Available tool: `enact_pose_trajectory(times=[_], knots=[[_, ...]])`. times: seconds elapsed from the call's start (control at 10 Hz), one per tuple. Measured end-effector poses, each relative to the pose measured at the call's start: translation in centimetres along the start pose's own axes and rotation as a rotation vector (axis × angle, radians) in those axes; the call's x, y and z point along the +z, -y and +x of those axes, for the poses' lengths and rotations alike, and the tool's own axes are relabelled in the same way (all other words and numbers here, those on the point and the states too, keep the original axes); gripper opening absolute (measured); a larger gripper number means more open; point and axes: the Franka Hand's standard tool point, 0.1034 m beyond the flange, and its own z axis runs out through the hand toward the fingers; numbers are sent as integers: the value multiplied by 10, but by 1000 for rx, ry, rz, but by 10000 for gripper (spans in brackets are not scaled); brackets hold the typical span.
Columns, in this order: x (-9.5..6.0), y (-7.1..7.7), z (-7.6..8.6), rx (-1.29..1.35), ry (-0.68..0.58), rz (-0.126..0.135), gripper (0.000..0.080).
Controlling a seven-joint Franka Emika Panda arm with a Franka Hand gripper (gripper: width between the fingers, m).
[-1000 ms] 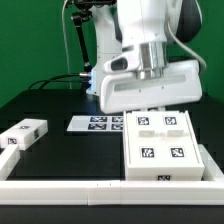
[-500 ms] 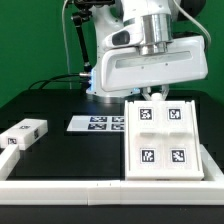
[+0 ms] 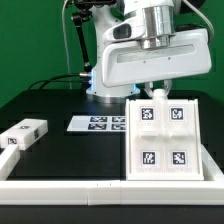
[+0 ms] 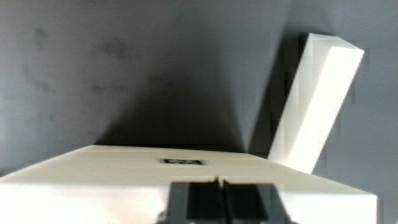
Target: Assemble cabinet
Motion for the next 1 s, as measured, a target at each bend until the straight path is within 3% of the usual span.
enact_pose_trajectory(times=[0.4,0.7,1.0], knots=[[-25,10,20,6,16,12,2],[-23,3,34,14,20,19,2],[-15,-2,34,10,19,18,2]])
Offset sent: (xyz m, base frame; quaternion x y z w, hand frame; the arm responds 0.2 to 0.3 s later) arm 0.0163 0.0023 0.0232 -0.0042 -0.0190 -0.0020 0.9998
